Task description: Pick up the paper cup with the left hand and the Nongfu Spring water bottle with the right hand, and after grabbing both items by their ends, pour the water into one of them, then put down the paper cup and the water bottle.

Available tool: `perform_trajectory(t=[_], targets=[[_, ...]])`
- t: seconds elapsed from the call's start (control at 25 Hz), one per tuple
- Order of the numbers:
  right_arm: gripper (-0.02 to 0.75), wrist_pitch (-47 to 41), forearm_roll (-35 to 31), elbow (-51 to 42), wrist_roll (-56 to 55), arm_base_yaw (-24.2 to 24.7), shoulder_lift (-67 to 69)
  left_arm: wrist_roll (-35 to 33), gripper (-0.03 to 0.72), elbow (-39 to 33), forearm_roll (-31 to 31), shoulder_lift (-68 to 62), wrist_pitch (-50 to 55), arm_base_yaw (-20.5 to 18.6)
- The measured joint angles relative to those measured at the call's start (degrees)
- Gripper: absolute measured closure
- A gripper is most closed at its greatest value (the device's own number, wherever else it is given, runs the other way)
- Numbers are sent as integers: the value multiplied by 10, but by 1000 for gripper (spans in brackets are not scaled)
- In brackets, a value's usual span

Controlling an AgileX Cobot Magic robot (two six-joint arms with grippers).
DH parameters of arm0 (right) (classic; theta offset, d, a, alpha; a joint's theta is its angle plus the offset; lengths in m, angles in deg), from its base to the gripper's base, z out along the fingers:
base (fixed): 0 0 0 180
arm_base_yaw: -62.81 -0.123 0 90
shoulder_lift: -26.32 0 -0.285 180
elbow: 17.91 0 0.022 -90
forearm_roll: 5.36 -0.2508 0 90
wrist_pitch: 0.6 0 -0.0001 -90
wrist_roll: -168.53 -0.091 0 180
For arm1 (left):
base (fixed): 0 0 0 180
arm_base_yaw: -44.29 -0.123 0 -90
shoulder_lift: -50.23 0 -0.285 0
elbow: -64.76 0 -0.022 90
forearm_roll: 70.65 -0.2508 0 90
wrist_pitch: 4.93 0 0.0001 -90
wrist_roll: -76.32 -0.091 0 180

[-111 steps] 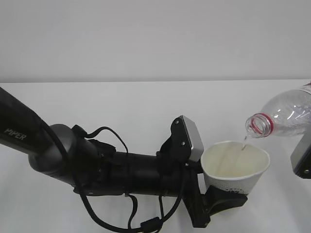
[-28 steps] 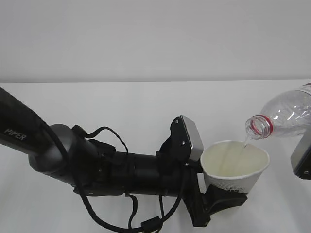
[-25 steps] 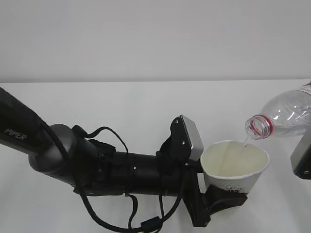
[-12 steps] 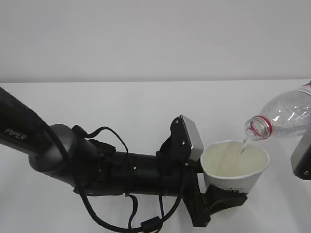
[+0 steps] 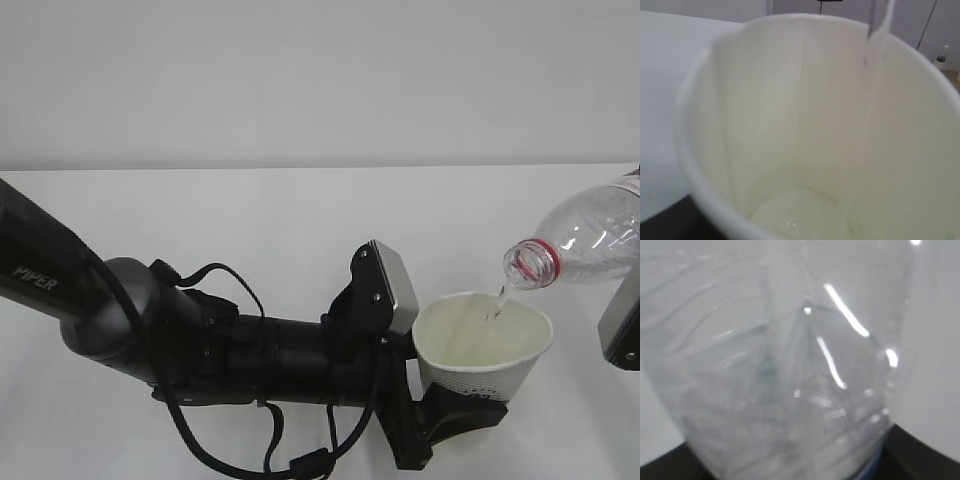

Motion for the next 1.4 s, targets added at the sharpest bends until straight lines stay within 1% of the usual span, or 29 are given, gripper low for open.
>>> perform_trajectory(t=[1.4], targets=[[297, 0, 0, 0, 2, 0, 0, 0, 157, 0, 0, 0, 1, 0]])
